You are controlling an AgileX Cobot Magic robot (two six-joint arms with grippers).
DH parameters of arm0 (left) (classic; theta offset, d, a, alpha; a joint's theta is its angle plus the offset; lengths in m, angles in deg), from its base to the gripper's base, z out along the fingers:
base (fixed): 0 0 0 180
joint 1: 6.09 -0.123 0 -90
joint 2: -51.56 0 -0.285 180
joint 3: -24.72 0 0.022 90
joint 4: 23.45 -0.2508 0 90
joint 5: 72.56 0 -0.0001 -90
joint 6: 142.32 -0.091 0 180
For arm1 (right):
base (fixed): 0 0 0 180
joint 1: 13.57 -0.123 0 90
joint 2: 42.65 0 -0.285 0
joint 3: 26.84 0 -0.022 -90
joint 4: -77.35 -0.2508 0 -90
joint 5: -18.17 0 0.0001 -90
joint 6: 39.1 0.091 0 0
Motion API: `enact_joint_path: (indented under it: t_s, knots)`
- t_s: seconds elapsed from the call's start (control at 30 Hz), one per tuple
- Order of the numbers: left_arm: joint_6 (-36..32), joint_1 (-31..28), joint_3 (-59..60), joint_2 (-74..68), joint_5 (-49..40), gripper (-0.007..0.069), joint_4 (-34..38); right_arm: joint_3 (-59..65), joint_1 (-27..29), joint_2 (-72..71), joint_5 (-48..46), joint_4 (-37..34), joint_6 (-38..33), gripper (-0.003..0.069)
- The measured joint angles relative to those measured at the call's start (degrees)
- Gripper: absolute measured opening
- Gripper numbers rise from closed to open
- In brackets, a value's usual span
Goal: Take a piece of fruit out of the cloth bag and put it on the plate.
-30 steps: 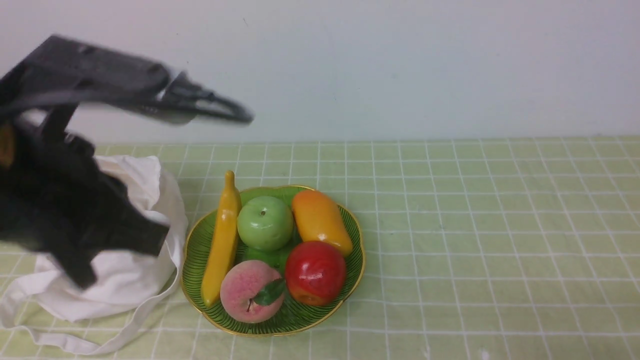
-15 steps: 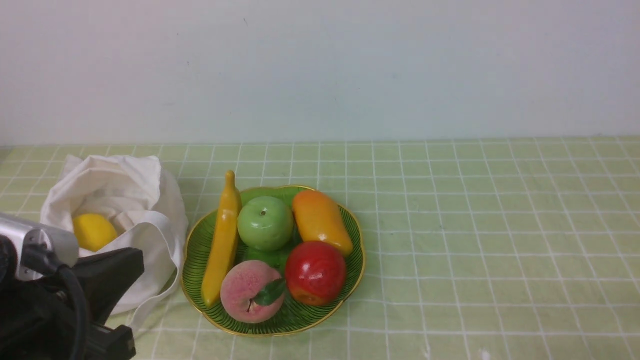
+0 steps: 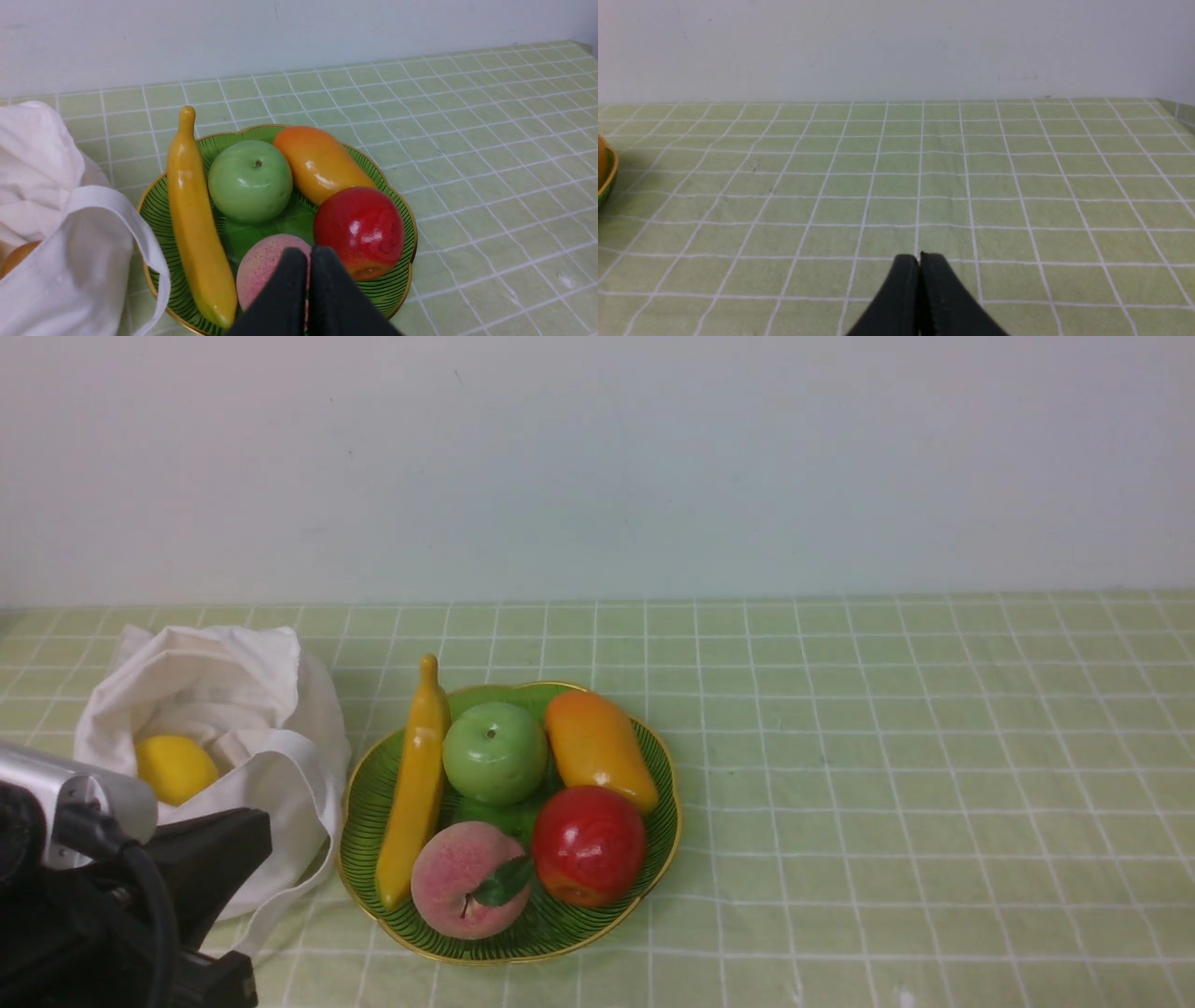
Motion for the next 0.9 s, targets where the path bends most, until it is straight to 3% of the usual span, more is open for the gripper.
enact_joint_path:
  t_s: [0.2, 0.37, 0.47, 0.53, 0.7, 0.9]
  knots:
    - [-1.8, 0.0, 1.4, 1.1, -0.1, -0.0008, -0.7, 0.0, 0.0, 0.0, 0.0, 0.0, 0.0, -0.0015]
    - [-3.2, -1.6, 7.6, 9.9, -0.3, -0.0008, -2.0, 0.0, 0.0, 0.0, 0.0, 0.0, 0.0, -0.0015]
    - [-3.2, -5.1, 11.8, 16.4, -0.5, -0.0008, -1.7, 0.0, 0.0, 0.0, 0.0, 0.0, 0.0, -0.0015]
    - [-3.2, -11.6, 17.2, 25.2, -1.0, -0.0008, -1.4, 0.0, 0.0, 0.0, 0.0, 0.0, 0.0, -0.0015]
    - [-3.2, -19.8, 22.9, 33.5, -1.1, -0.0008, -1.4, 0.0, 0.0, 0.0, 0.0, 0.0, 0.0, -0.0015]
    - [-3.2, -23.9, 26.4, 34.2, -1.1, -0.0008, -1.4, 0.0, 0.0, 0.0, 0.0, 0.0, 0.0, -0.0015]
